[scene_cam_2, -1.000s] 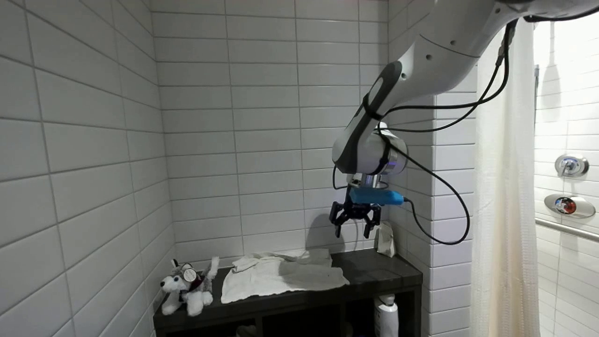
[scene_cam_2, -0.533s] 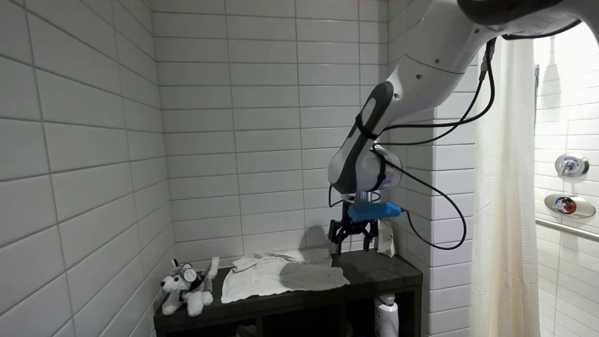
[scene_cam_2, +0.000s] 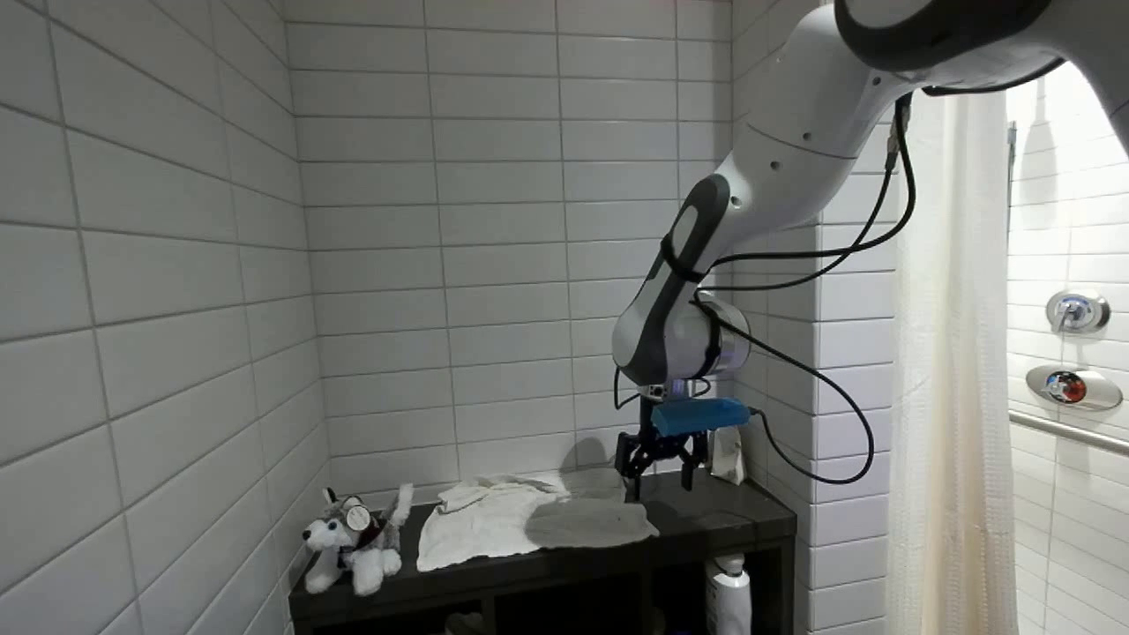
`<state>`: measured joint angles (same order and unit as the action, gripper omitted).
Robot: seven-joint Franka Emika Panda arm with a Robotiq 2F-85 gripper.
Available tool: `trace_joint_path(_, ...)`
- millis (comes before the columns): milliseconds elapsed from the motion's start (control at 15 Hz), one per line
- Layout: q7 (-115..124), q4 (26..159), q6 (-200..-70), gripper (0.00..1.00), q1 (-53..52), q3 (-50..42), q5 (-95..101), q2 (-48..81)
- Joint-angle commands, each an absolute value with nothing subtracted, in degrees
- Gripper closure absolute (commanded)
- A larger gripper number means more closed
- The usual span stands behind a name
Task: Pick up the white towel then set it back down on the cabinet.
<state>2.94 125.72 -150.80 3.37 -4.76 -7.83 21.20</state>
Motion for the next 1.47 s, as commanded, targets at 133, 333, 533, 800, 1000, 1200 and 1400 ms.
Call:
trace_joint_path(133,2.8,125.5,-150.7,0.00,3.9,-3.8,-7.4,21.6)
trace_joint_path(333,2.7,125.4,-150.7,0.00,3.9,-3.7,-7.4,21.7)
trace_joint_path(533,2.5,125.3,-150.7,0.00,3.9,-3.7,-7.4,21.7)
trace_joint_path(800,2.4,125.3,-150.7,0.00,3.9,-3.7,-7.4,21.7)
trace_joint_path(1000,2.4,125.3,-150.7,0.00,3.9,-3.7,-7.4,21.7)
trace_joint_path(1200,2.3,125.3,-150.7,0.00,3.9,-3.7,-7.4,21.7)
trace_joint_path(1400,2.3,125.3,-150.7,0.00,3.9,-3.7,-7.4,21.7)
